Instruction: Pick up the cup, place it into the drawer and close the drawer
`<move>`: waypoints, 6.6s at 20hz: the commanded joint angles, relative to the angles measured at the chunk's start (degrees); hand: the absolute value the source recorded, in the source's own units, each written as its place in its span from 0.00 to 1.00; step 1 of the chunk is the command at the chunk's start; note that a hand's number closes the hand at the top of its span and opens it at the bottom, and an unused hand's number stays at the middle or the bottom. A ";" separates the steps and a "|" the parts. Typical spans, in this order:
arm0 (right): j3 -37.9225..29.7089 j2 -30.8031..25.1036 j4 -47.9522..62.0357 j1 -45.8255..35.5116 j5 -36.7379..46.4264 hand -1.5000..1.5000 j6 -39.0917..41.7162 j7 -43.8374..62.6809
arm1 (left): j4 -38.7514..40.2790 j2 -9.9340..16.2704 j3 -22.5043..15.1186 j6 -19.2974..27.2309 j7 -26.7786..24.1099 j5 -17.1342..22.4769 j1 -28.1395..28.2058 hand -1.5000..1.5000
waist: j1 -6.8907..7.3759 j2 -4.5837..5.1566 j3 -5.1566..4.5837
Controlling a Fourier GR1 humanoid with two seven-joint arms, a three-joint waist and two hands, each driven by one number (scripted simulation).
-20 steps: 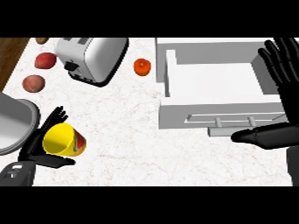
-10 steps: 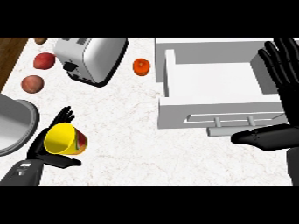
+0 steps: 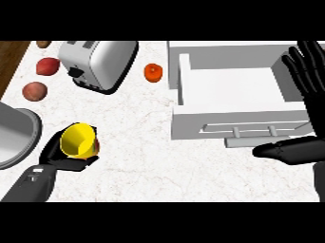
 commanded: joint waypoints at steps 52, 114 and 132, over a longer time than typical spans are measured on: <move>-2.04 -0.08 2.65 -1.76 -0.22 0.00 0.88 -2.42 | -6.66 -16.36 -15.96 48.19 42.12 19.11 -52.26 1.00 | -3.05 0.45 0.49; 15.86 -5.30 70.37 -26.45 35.48 1.00 -0.69 -27.55 | -22.80 -8.58 -22.58 32.09 25.15 44.69 -25.50 0.00 | 9.73 0.23 0.63; 5.06 -13.83 76.60 -38.66 27.84 1.00 2.68 -25.90 | -27.27 -4.69 -23.45 26.03 27.58 45.37 -20.74 0.00 | 14.49 1.71 0.57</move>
